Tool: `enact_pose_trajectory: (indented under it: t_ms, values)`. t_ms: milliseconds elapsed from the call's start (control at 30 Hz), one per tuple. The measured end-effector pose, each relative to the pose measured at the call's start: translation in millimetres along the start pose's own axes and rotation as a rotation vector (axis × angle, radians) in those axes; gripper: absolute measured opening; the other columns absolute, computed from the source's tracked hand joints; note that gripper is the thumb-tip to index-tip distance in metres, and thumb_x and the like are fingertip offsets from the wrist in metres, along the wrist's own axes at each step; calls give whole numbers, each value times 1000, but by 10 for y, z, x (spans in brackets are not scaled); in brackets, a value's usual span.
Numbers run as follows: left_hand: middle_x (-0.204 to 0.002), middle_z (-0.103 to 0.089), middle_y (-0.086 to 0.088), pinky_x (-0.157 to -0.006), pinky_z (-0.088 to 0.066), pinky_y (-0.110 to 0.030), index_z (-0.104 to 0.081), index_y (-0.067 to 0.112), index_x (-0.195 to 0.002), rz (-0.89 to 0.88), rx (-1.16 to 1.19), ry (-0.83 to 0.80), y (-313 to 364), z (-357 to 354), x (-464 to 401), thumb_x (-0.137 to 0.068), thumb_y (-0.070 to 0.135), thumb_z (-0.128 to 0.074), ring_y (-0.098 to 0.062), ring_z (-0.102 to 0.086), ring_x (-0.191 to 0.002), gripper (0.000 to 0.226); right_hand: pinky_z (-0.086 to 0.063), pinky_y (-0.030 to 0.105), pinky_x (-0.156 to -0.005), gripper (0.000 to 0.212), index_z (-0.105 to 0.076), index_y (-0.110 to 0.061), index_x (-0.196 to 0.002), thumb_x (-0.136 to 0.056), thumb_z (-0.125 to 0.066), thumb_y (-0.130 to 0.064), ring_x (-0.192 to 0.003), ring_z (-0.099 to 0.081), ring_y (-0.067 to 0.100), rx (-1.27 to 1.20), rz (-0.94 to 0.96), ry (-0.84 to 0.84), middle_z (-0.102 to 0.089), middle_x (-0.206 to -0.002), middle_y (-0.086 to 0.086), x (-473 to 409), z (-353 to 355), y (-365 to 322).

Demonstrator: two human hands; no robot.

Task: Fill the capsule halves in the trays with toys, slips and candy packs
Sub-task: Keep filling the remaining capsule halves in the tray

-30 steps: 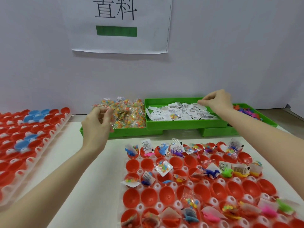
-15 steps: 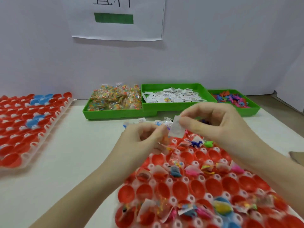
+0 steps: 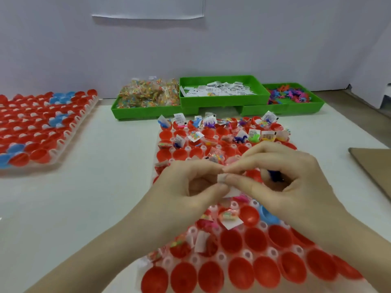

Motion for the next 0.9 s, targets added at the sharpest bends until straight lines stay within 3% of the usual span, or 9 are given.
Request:
enact_pose_trajectory:
  t_ms: [100,200,300,400,467,600,767,900]
  values:
    - [-82,-72,2,-72,-55,-29,-68,27,-90,-49,-168,74,-23,-22,21,-83,14,-62,-10,-68,-72,16,-38,19,-45,21,-63,-40,-100,-81,-56,-34,-47,-42,8,-180,-141,8,-63,-76,-9,97,67,102]
    - [-75,-68,6,-66,-50,-18,-68,24,-90,-97,-296,74,-35,-81,7,-83,13,-63,-2,-62,-71,14,-39,12,-51,35,-56,-33,-108,-87,-41,-9,-50,-41,4,-410,-291,34,-64,-75,-8,195,179,292]
    - [-73,-63,14,-65,-42,-7,-69,18,-94,-108,-400,58,-69,-180,-35,-83,15,-64,3,-58,-73,12,-45,10,-67,47,-50,-24,-119,-92,-34,10,-63,-54,2,-330,-268,1,-63,-78,-8,309,228,342]
    - [-73,-61,19,-66,-41,-5,-70,14,-93,-117,-464,-13,-87,-285,-35,-83,13,-65,7,-57,-76,12,-45,10,-80,42,-46,-27,-121,-89,-44,-1,-84,-63,1,-280,-221,31,-70,-81,-10,423,296,331]
    - [-78,-64,16,-68,-44,-6,-70,13,-94,-117,-463,-47,-78,-300,-13,-83,14,-65,4,-58,-79,12,-43,7,-79,39,-46,-34,-119,-87,-52,-12,-90,-63,-2,-235,-192,61,-71,-84,-17,485,338,313]
    - [-75,-68,9,-67,-50,-16,-70,14,-86,-121,-361,-30,12,-158,93,-80,13,-66,-1,-61,-70,8,-46,7,-78,37,-47,-33,-117,-82,-52,-19,-85,-65,-1,-276,-174,115,-70,-92,-22,598,333,240]
    - [-80,-71,-6,-73,-54,-29,-71,13,-81,-70,-213,35,31,31,252,-71,26,-63,-16,-67,-75,19,-50,9,-72,40,-53,-27,-109,-71,-56,-14,-85,-68,3,-372,-202,138,-70,-94,-17,652,236,185]
    - [-74,-69,-4,-62,-49,-17,-72,14,-78,-69,-248,48,-10,-17,320,-68,28,-65,-11,-64,-68,18,-52,13,-65,33,-56,-27,-103,-71,-57,-17,-80,-70,7,-405,-219,122,-66,-82,-11,640,162,164]
Point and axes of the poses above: each hand's wrist, its own x-axis away from the middle knuckle, its own z-axis out of the back of the hand, y = z × x, the point moved 4 cm from there along -x, towards the middle knuckle
